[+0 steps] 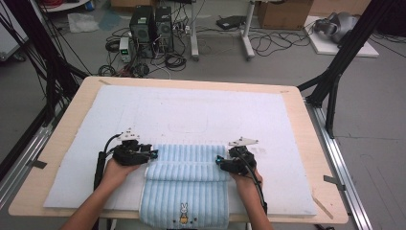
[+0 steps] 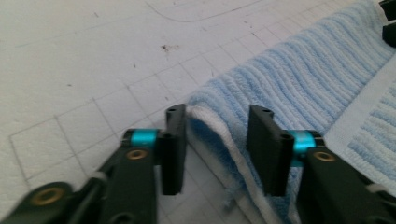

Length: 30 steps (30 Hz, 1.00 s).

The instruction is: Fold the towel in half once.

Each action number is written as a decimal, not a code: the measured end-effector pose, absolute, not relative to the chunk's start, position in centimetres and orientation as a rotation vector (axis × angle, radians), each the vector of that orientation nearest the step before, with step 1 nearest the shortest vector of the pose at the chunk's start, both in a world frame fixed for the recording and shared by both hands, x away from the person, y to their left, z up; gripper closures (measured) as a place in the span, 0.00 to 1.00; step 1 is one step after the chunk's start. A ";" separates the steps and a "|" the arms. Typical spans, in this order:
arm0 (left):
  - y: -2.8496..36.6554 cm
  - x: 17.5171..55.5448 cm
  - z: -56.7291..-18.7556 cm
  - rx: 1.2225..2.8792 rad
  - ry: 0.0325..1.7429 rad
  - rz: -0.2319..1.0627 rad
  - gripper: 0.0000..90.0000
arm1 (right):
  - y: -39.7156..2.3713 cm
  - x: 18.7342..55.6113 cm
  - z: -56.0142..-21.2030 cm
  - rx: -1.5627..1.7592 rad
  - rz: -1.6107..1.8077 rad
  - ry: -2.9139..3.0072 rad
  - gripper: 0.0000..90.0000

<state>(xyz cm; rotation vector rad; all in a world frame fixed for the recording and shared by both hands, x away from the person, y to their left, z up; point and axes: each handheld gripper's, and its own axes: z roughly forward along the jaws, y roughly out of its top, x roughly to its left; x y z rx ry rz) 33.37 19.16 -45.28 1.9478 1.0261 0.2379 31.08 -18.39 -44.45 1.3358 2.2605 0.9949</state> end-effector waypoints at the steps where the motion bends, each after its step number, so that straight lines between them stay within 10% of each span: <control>1: 19.1 33.3 -45.3 1.958 1.013 0.237 0.79 | -18.3 31.0 -44.4 1.329 0.994 2.270 0.63; 6: 19.0 33.6 -45.4 1.960 1.001 0.166 0.94 | -17.8 30.8 -44.3 1.277 1.035 2.336 0.91; 30: 18.3 40.8 -43.2 1.823 1.023 0.316 0.93 | -18.4 37.2 -43.3 1.301 1.076 2.151 0.94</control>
